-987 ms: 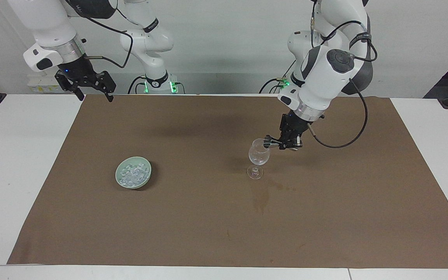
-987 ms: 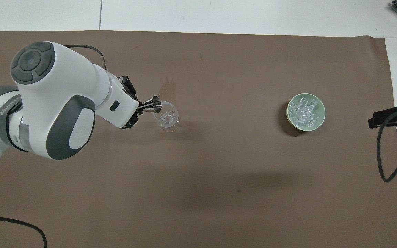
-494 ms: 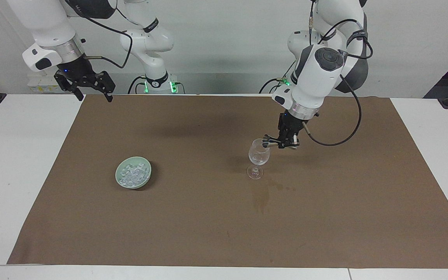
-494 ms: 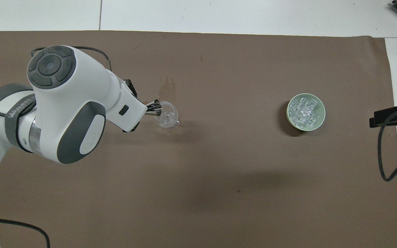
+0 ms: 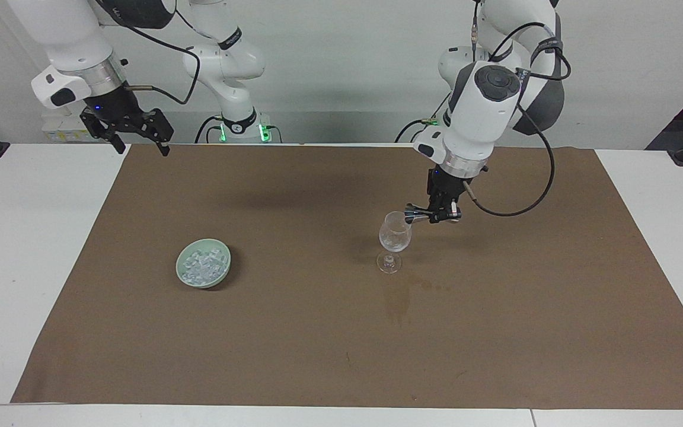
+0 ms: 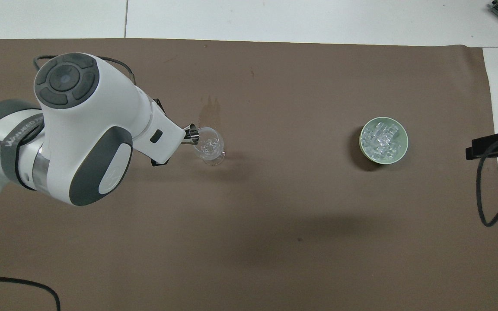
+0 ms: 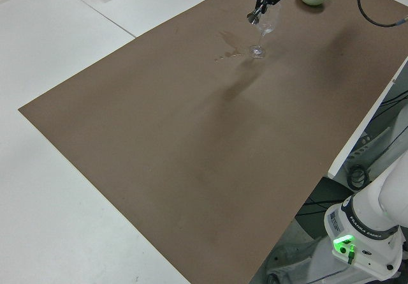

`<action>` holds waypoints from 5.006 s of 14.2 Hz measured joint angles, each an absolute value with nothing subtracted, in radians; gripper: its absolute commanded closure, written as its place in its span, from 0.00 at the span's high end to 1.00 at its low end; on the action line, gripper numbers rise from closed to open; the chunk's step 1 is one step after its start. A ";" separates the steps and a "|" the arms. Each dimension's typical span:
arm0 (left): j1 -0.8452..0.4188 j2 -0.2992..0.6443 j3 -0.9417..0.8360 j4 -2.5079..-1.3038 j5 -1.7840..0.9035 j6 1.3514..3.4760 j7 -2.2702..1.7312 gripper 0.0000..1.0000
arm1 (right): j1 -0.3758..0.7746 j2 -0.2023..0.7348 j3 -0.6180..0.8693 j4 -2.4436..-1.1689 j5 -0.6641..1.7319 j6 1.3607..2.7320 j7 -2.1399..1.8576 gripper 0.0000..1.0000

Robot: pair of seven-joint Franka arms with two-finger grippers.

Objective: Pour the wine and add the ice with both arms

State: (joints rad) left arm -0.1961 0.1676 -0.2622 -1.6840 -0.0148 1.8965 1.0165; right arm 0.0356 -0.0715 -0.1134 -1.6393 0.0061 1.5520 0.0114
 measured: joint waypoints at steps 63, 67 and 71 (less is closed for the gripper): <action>0.604 0.557 -0.231 -1.574 -0.815 1.459 2.199 0.00 | 0.056 0.104 -0.070 -1.838 0.006 1.927 -0.254 1.00; 0.673 0.631 -0.232 -1.651 -0.945 1.427 2.298 0.00 | 0.056 0.123 -0.069 -1.907 0.006 2.042 -0.275 1.00; 0.705 0.722 -0.234 -1.654 -0.987 1.403 2.310 0.00 | 0.056 0.164 -0.065 -1.935 0.006 2.103 -0.315 1.00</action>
